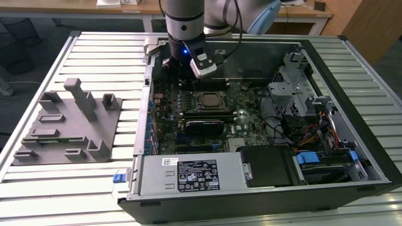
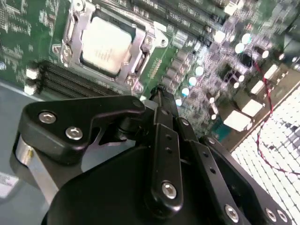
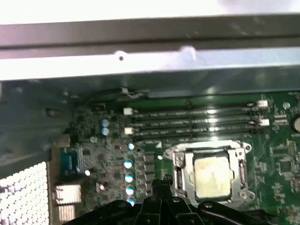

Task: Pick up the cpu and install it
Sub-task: 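Install the first cpu locking lever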

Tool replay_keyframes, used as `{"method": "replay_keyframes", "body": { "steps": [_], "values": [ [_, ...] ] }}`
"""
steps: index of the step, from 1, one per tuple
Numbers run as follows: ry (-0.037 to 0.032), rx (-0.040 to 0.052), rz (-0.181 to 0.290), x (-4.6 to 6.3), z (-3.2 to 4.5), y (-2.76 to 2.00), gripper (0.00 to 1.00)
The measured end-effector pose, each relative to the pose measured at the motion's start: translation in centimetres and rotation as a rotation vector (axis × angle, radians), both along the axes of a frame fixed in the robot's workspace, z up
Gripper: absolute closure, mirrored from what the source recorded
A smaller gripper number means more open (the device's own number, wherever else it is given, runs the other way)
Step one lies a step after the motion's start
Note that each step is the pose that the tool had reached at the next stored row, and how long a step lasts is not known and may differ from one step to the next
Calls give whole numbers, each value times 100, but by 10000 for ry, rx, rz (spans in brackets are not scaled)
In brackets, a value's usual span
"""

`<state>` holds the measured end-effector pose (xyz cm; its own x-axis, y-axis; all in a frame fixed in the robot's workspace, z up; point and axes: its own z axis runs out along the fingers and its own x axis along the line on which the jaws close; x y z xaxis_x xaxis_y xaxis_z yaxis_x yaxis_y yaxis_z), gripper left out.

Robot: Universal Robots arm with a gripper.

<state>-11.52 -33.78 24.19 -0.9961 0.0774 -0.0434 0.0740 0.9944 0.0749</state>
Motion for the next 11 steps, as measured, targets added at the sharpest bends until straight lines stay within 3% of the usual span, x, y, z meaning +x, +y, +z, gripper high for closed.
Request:
{"method": "replay_keyframes", "body": {
  "steps": [3,5,8,9,11],
  "values": [
    [0,459,8,-22,0,-4,89],
    [0,583,10,-44,0,-6,89],
    [0,651,11,-90,0,-10,89],
    [-1,733,13,-99,0,-11,89],
    [-1,1063,13,-106,0,-14,89]
  ]
}}
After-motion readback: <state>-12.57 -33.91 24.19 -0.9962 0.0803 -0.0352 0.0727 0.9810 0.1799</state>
